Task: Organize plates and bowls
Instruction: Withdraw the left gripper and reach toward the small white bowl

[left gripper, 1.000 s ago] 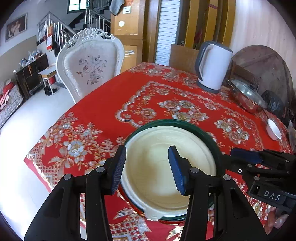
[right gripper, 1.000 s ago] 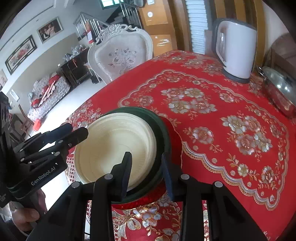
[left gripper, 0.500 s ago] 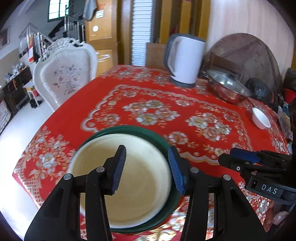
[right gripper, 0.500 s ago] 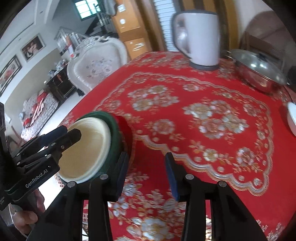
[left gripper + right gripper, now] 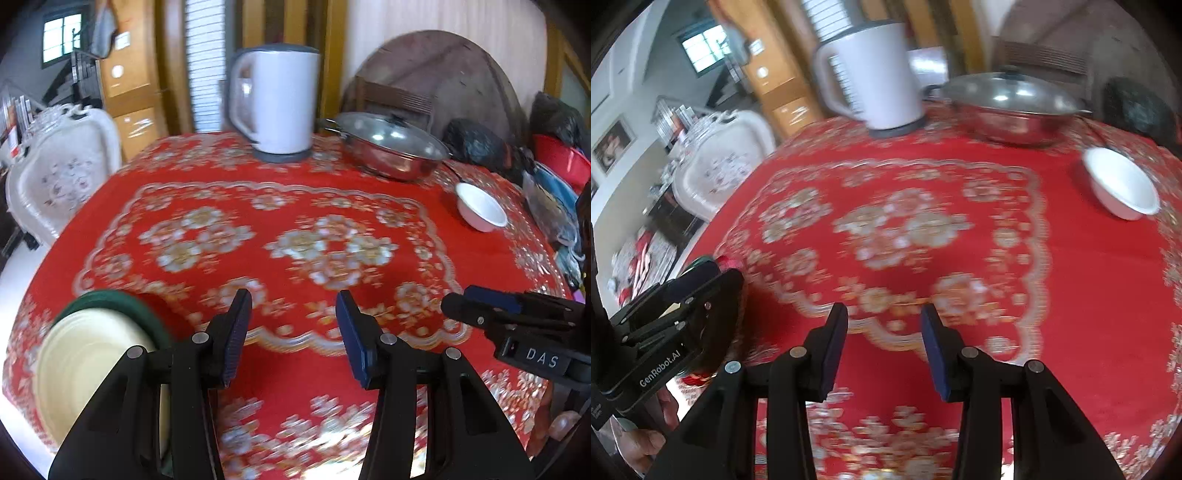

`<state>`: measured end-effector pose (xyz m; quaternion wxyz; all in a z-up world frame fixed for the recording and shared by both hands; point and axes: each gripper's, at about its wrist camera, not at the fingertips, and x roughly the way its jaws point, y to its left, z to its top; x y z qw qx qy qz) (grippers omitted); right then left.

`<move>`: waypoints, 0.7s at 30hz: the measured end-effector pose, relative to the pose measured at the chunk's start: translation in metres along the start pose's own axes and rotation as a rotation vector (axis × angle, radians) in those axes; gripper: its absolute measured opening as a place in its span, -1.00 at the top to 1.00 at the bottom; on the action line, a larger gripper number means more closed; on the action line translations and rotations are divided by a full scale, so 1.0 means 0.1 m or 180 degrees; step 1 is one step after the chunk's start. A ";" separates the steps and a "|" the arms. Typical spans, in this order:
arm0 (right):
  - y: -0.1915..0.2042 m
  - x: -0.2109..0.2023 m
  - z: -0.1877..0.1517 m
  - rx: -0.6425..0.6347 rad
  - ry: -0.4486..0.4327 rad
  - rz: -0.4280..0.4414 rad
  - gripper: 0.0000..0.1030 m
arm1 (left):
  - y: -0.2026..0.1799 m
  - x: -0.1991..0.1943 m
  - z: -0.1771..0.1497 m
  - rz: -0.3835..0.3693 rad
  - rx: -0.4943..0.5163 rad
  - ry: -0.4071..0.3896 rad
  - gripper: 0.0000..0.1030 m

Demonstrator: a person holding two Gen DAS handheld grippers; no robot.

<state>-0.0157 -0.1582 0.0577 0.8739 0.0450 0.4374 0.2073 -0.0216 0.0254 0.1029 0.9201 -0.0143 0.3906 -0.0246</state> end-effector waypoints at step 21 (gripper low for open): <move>-1.61 -0.32 0.29 0.0606 -0.0141 -0.0566 0.14 | -1.31 0.75 0.57 -0.0358 0.0415 0.0112 0.08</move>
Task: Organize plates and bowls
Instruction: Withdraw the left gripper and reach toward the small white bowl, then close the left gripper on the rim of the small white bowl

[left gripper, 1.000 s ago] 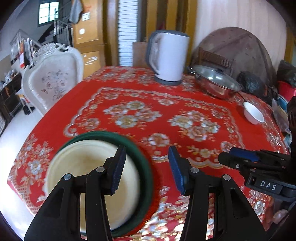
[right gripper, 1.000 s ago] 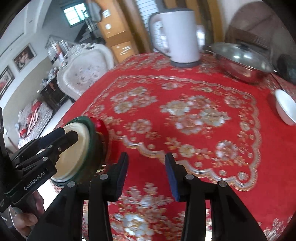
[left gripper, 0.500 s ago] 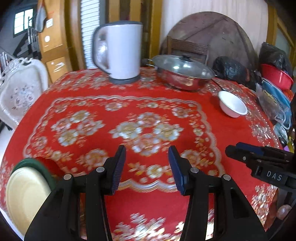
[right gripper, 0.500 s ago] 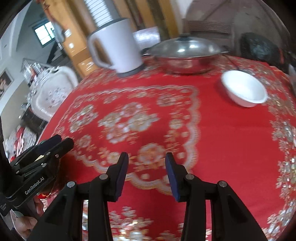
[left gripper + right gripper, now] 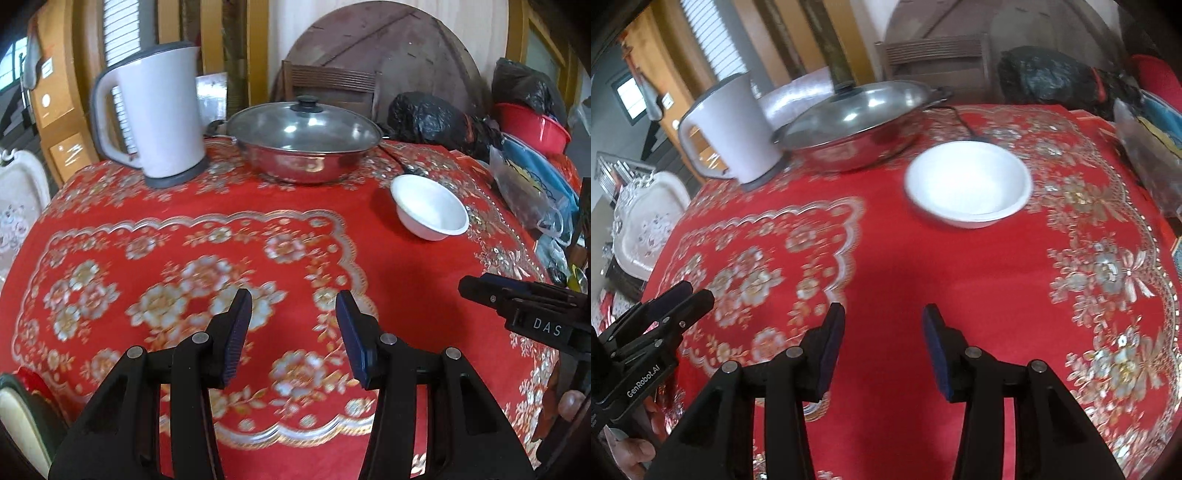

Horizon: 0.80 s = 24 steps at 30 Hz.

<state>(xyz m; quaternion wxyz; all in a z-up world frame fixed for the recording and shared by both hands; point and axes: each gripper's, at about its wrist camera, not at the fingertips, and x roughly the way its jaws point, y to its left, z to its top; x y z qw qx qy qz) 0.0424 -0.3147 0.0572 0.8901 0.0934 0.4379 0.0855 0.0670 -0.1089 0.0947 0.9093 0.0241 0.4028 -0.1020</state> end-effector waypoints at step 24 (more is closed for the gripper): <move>-1.15 0.09 0.64 0.0638 -0.0140 -0.0191 0.03 | -0.79 0.97 0.77 -0.0329 0.0047 0.0283 0.08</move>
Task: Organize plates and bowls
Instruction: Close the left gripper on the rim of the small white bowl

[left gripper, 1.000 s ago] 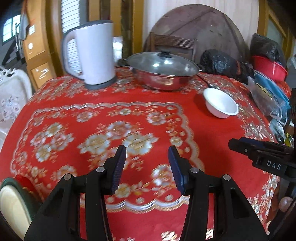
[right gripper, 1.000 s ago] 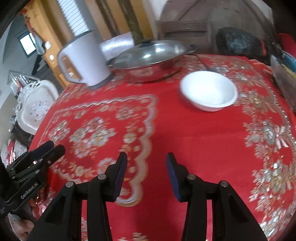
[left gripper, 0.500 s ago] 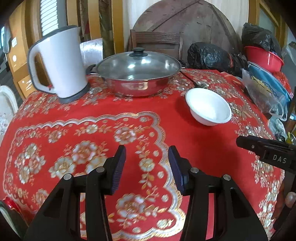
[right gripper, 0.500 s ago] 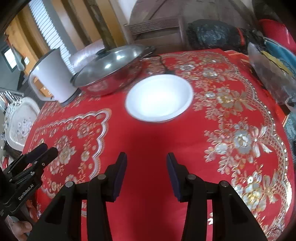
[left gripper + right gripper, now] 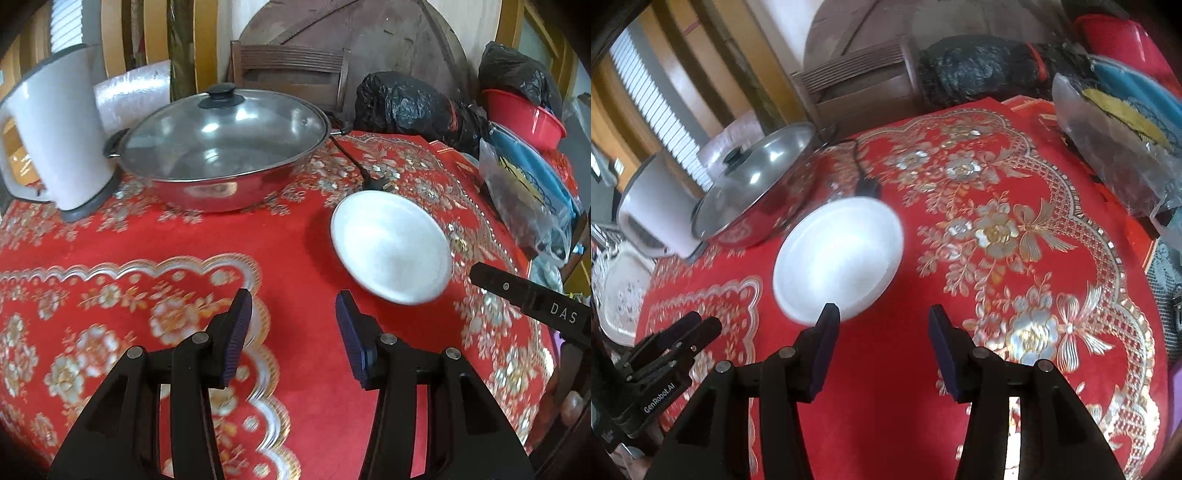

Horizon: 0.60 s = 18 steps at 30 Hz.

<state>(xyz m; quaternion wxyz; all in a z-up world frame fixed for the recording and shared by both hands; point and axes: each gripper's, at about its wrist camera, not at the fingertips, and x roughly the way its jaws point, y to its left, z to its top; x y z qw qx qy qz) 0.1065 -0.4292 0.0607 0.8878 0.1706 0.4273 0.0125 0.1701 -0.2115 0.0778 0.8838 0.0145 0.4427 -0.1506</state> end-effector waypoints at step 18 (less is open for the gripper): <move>-0.11 0.46 0.28 0.0101 0.0100 0.0174 0.02 | -0.31 0.71 0.33 -0.0107 -0.0034 0.0272 0.08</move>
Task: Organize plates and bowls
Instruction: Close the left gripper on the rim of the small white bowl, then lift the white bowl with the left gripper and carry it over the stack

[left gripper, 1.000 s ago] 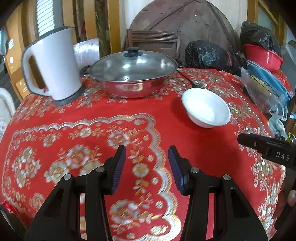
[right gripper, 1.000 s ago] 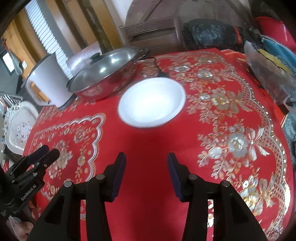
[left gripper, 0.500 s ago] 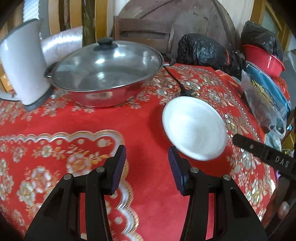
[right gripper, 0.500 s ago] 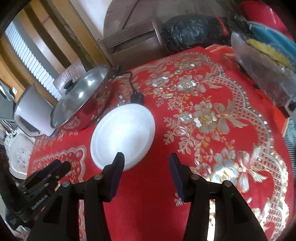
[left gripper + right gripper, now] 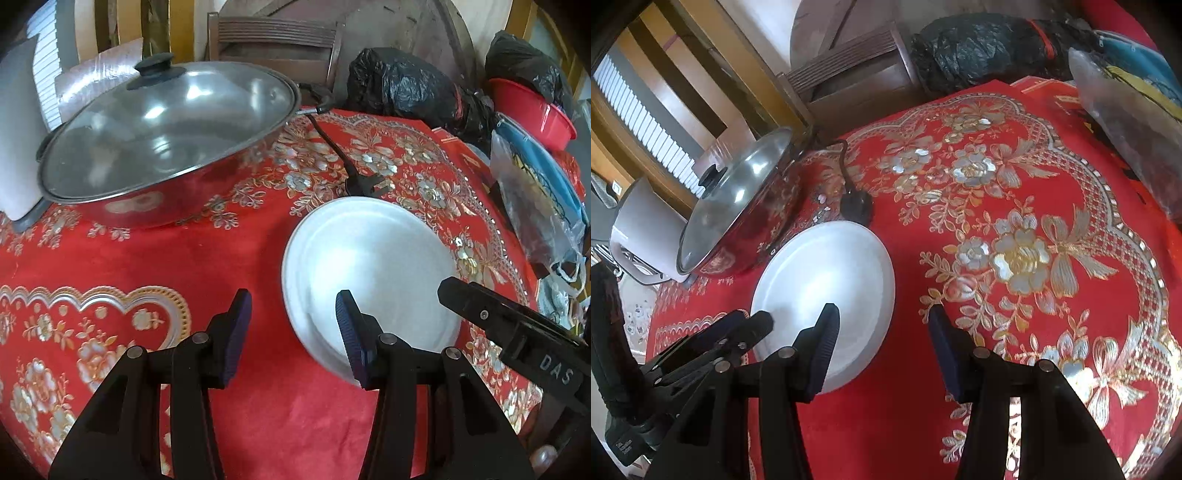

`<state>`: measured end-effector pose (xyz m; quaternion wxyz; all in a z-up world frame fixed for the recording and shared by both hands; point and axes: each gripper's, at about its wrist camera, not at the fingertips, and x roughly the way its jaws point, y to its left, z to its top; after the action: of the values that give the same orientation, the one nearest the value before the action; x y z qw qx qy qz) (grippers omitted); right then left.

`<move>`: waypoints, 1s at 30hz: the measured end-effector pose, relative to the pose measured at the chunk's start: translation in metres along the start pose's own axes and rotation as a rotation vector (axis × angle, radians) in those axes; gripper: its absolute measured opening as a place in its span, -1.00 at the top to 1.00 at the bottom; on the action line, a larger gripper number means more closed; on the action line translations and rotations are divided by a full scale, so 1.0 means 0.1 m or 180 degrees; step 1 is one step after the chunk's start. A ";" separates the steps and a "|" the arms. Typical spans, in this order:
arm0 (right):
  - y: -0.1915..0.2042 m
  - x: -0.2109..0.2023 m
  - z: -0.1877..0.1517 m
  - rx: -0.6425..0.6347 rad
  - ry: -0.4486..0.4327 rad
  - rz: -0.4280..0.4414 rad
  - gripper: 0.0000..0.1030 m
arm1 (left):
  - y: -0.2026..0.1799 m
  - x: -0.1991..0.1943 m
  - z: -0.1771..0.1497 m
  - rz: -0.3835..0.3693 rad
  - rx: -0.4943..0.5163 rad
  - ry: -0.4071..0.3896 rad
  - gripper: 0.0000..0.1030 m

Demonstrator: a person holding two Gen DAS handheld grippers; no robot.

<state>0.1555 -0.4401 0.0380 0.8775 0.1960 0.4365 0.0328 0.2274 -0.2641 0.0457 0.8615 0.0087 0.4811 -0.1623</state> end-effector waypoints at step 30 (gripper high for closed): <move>0.90 -0.28 -1.01 -0.0746 0.0289 0.0496 0.77 | 0.80 -1.03 -1.18 0.0211 -0.0191 -0.0065 0.66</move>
<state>0.0700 -0.3319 0.0378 0.8685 0.1238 0.4523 0.1604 0.1026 -0.1402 0.0566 0.8711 -0.0029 0.4763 -0.1193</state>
